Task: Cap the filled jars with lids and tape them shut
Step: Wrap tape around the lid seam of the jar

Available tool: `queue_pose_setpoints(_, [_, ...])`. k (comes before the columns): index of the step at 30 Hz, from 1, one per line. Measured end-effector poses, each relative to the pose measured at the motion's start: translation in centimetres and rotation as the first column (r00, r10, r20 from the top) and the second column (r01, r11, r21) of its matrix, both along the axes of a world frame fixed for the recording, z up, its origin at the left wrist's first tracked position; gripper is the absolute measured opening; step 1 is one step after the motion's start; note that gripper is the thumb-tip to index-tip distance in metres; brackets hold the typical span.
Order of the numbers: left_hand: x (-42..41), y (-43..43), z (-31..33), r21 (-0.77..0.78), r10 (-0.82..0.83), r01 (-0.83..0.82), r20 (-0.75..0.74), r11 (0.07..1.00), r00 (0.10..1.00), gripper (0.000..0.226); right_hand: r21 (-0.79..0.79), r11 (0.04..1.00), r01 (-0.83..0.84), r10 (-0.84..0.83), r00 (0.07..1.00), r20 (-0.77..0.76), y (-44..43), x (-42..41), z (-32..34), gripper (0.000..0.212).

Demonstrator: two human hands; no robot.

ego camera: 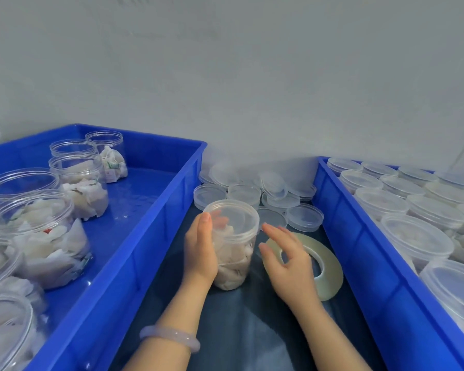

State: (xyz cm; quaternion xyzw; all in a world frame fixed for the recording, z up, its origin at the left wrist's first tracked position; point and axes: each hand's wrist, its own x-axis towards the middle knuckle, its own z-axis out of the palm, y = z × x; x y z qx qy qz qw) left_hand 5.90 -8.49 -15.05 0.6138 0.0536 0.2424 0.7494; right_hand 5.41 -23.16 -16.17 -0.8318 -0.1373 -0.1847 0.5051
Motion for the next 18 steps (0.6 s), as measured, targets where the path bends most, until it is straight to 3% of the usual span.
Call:
queue_pose_setpoints(2, [0.3, 0.1, 0.0, -0.035, -0.009, 0.009, -0.002, 0.999, 1.000, 0.054, 0.315, 0.920, -0.232, 0.260, 0.964, -0.050, -0.1, 0.2, 1.1, 0.041])
queue_pose_setpoints(4, [0.5, 0.3, -0.1, -0.061, -0.051, 0.050, -0.008, 0.997, 0.999, 0.059, 0.422, 0.837, -0.349, 0.417, 0.906, -0.077, -0.1, 0.9, 1.7, 0.055])
queue_pose_setpoints(7, [0.7, 0.6, -0.3, -0.076, -0.097, 0.097, 0.009, 0.992, 0.995, 0.067, 0.546, 0.746, -0.381, 0.508, 0.856, -0.097, 0.4, 2.1, 1.8, 0.069])
queue_pose_setpoints(10, [0.9, 0.7, -0.5, -0.107, -0.105, 0.105, 0.003, 0.989, 0.994, 0.069, 0.609, 0.697, -0.379, 0.534, 0.841, -0.088, 1.0, 2.5, 1.5, 0.054])
queue_pose_setpoints(15, [1.0, 0.8, -0.8, -0.147, -0.163, 0.162, 0.007, 0.976, 0.987, 0.067, 0.666, 0.654, -0.357, 0.565, 0.817, -0.117, 1.1, 2.8, 1.0, 0.085])
queue_pose_setpoints(18, [0.9, 0.6, -0.6, -0.089, -0.137, 0.138, 0.022, 0.986, 0.990, 0.075, 0.671, 0.653, -0.352, 0.558, 0.822, -0.113, 1.3, 2.4, 1.0, 0.063])
